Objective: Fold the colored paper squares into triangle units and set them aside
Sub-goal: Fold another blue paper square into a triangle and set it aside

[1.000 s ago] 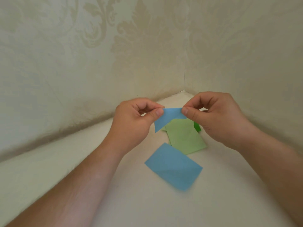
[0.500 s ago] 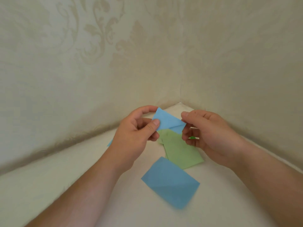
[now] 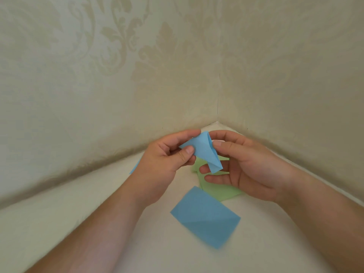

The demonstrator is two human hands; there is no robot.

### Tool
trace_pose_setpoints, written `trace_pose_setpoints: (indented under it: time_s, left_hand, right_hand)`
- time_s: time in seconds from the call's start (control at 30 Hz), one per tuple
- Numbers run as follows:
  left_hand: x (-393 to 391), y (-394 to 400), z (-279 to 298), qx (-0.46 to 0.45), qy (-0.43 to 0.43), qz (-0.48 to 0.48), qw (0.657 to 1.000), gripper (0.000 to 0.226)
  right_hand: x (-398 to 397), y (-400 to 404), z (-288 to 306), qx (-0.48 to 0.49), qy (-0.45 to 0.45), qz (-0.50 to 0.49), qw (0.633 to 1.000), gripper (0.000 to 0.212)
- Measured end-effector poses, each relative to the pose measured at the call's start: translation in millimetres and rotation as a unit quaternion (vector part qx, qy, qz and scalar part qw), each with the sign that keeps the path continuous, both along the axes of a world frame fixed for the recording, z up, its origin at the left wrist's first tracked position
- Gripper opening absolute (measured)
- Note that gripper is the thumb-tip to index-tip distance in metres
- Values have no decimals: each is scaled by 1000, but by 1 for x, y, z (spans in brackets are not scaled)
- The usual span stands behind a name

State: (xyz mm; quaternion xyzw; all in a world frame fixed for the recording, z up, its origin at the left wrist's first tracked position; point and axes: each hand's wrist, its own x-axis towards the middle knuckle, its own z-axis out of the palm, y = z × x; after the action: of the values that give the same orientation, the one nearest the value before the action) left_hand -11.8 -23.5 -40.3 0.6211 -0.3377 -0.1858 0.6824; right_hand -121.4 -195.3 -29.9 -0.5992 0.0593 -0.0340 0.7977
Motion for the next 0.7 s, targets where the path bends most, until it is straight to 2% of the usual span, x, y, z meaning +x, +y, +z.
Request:
trace_pose_setpoints:
  time_s: [0.2,0.37,0.7]
  left_hand:
    - [-2,0,1,-8,-2,-12,1000,46]
    - [-4,0,2,10,-27,-3,1000,47]
    - [-2,3,3,55,20,-24,998,46]
  right_hand:
    - [2,1,1,70,1,6,998,32]
    - [-1,4,1,56,6,12,998,33]
    - [-2,5,-1,-69,-5,7,998,45]
